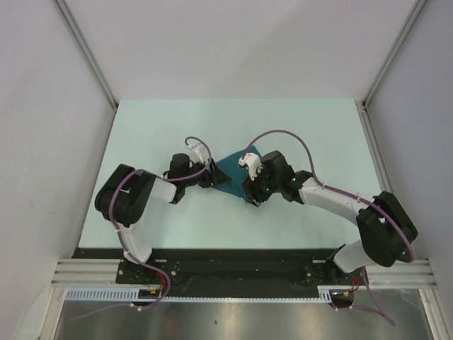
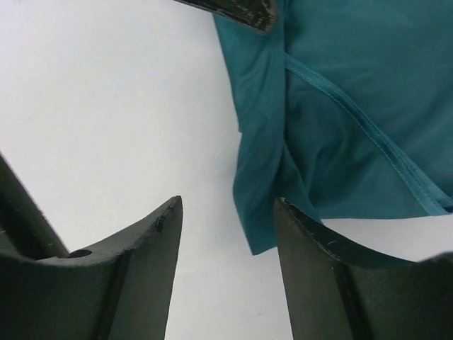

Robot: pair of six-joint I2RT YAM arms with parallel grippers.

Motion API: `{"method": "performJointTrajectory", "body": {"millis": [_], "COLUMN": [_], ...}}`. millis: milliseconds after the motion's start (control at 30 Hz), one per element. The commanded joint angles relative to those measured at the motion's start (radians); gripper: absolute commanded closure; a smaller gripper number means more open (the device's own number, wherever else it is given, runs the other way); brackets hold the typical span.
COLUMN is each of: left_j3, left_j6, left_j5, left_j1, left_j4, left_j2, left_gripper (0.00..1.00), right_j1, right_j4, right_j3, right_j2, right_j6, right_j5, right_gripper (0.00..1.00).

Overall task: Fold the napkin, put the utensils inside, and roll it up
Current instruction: Roll the napkin with the utensil

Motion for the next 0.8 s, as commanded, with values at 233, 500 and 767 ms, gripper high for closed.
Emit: {"method": "performJointTrajectory", "body": {"millis": [233,500,767], "left_j3": [-0.015,-0.009,-0.003], "left_j6": [0.031,0.044,0.048], "left_j5": [-0.049,-0.048,-0.043], "left_j1": [0.032,0.041,0.043], "left_j4": [-0.142,-0.162,-0.168], "left_j2": [0.040,0.040,0.047], "left_gripper": [0.26,0.26,0.26], "right_j1": [-0.025,-0.181,-0.252], "right_j4": [0.015,0.032,-0.148], "right_j3": [0.054,0.066,0.230], "right_j2": [0.144,0.140,0.387], "right_j6": [-0.032,0.029,0.029], "right_j5": [0.085,-0.097,-0.224], "right_gripper": [0.67,0.85,0.90]}}
